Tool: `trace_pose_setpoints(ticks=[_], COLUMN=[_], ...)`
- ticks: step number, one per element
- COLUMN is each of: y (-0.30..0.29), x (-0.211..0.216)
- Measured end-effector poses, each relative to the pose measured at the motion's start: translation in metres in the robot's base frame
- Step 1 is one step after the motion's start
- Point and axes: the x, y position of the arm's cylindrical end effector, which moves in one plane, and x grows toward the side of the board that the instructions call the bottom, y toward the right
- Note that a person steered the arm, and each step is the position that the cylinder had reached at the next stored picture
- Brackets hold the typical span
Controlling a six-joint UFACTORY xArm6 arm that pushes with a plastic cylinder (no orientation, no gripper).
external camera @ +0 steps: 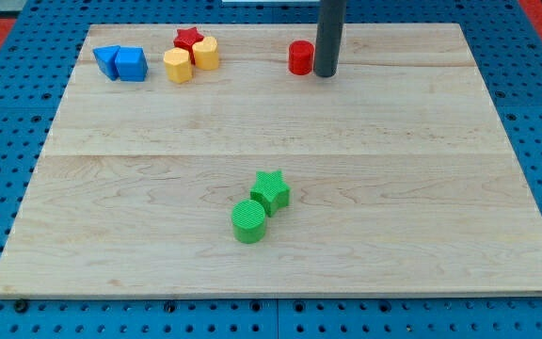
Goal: Move the red circle at the top left of the green star
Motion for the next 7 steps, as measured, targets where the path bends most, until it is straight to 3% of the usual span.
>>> trace_pose_setpoints(ticks=[2, 3, 5, 6, 7], y=[0.018, -0.03, -0.072, -0.067, -0.062], x=[-0.09, -0.09, 0.045, 0.038, -0.01])
